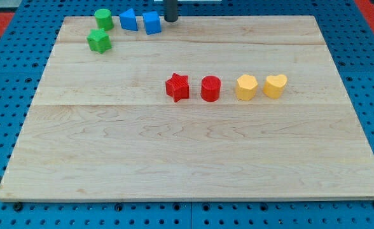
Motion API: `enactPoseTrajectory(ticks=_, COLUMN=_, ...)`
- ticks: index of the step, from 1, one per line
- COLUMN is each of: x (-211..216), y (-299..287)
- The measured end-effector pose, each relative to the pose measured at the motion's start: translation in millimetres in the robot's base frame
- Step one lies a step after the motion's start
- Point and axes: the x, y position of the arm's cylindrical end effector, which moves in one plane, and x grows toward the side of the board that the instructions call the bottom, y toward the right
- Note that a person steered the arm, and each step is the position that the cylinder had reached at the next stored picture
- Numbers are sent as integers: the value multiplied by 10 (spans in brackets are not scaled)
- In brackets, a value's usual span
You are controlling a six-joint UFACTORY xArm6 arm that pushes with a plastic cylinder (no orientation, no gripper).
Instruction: Move the blue cube below the green star
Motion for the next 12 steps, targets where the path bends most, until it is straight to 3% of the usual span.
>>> enactPoseTrajectory(ticks=2, x=588, y=-54)
enactPoseTrajectory(ticks=3, x=421, y=197)
enactPoseTrajectory(ticks=5, x=-10, y=-179)
enactPoseTrajectory(ticks=6, x=12, y=-439)
enactPoseTrajectory(ticks=8, x=858, y=-692)
enactPoseTrajectory(ticks=10, x=1198, y=-439)
enactPoseTrajectory(ticks=11, x=698, y=-413)
enactPoseTrajectory(ticks=12, x=723, y=-792)
